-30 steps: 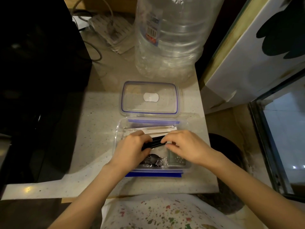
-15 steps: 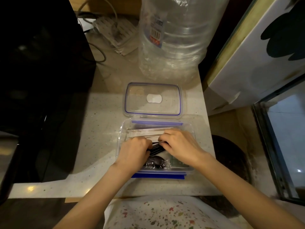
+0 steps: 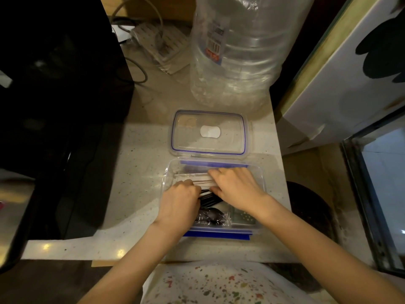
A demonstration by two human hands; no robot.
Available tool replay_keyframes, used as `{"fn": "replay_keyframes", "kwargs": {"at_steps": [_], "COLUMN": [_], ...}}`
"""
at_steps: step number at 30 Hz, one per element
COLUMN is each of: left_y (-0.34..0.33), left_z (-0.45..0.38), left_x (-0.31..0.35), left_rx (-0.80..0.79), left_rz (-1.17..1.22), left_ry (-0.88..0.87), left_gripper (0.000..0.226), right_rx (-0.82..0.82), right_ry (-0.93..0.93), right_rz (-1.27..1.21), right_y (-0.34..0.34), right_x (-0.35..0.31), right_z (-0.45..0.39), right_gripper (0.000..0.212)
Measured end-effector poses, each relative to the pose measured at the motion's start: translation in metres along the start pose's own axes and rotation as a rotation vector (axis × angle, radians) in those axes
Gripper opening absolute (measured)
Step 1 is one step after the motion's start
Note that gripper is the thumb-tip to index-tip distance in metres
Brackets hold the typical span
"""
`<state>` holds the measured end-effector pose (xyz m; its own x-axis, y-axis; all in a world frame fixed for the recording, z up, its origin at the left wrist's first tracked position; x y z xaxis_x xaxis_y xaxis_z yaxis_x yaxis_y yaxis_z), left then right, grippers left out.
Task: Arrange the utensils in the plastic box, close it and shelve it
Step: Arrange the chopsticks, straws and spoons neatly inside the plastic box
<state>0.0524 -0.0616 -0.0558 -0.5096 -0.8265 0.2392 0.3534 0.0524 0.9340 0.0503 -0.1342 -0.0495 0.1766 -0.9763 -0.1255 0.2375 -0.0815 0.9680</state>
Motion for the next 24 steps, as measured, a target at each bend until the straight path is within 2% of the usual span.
{"fn": "replay_keyframes", "kwargs": {"at_steps": [3, 7, 11, 13, 17, 19, 24], "left_y": [0.000, -0.002, -0.005, -0.007, -0.005, -0.004, -0.003], "left_z": [0.001, -0.003, -0.007, -0.008, -0.010, -0.009, -0.010], "left_x": [-0.001, 0.000, 0.001, 0.001, 0.002, 0.003, 0.004], "left_rx": [0.005, -0.013, -0.054, -0.070, -0.072, -0.071, -0.069], "left_rz": [-0.053, -0.120, -0.180, -0.190, -0.184, -0.173, -0.155], "left_ry": [0.014, 0.014, 0.018, 0.011, -0.015, -0.018, -0.021], "left_gripper": [0.020, 0.024, 0.021, 0.019, 0.018, 0.018, 0.021], "right_rx": [-0.021, 0.020, 0.129, 0.133, 0.102, 0.040, -0.069], "right_ry": [0.035, 0.023, 0.023, 0.055, 0.122, 0.151, 0.154], "right_rz": [0.061, 0.090, 0.058, -0.004, -0.153, -0.145, -0.090], "right_y": [-0.004, -0.007, 0.002, 0.002, 0.011, 0.008, -0.008], "right_x": [0.003, 0.012, 0.012, 0.008, 0.007, 0.005, 0.002], "right_z": [-0.006, -0.009, -0.010, -0.010, -0.001, 0.003, 0.004], "right_gripper": [0.014, 0.011, 0.024, 0.021, 0.014, 0.008, 0.018]}}
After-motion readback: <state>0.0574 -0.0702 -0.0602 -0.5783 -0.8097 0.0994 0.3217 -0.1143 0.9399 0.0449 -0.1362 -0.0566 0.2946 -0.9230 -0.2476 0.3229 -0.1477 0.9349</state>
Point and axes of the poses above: each hand's wrist, its own z-axis away from the middle knuckle, its own y-axis out of the back of the hand, x = y × z, the point moved 10 cm from there along -z, towards the middle knuckle, and after that the axes turned 1 degree about -x, right-handed, at the moved point
